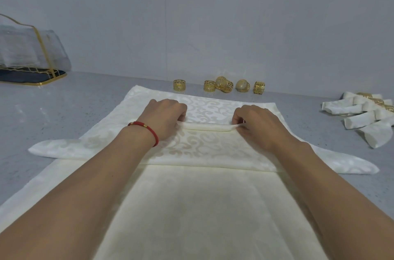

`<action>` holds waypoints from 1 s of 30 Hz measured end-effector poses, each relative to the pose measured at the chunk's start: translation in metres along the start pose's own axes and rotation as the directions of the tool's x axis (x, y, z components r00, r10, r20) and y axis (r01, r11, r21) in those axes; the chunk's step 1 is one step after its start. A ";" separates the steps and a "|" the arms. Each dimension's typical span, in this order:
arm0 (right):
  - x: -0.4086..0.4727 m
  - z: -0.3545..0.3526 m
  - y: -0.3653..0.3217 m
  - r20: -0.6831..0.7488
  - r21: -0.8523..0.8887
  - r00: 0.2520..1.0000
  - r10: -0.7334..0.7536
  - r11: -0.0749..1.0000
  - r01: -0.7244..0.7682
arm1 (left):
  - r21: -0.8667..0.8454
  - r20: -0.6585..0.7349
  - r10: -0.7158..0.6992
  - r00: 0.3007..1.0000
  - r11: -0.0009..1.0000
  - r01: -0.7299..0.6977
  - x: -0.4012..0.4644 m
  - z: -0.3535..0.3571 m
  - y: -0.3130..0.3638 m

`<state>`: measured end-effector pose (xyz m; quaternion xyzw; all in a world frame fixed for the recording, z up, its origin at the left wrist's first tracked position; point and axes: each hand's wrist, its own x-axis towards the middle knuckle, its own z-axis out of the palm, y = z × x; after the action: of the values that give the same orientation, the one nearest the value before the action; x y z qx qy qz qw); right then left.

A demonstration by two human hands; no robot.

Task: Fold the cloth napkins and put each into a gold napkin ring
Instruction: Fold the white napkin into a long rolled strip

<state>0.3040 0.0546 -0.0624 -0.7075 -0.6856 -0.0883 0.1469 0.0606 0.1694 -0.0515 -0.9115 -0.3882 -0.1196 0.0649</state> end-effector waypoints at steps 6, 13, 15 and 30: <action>0.000 -0.017 -0.008 0.164 -0.044 0.986 0.037 0.999 -0.030 | -0.102 0.173 -0.043 0.984 0.993 0.062 -0.002 -0.008 -0.003; 0.002 -0.005 0.008 0.164 0.077 0.986 0.027 0.996 -0.040 | -0.133 0.183 -0.058 0.981 0.988 0.084 0.000 -0.008 -0.007; 0.001 -0.005 0.009 0.142 0.060 0.990 0.022 0.998 -0.030 | -0.093 0.147 -0.055 0.988 0.993 0.069 -0.001 -0.007 -0.004; -0.007 -0.018 -0.002 0.135 0.049 0.991 -0.006 0.999 -0.001 | -0.244 0.149 0.009 0.989 0.969 0.028 -0.006 -0.015 -0.014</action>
<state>0.3033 0.0422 -0.0472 -0.7073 -0.6967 -0.0236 0.1174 0.0439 0.1713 -0.0381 -0.9170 -0.3785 -0.0988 -0.0781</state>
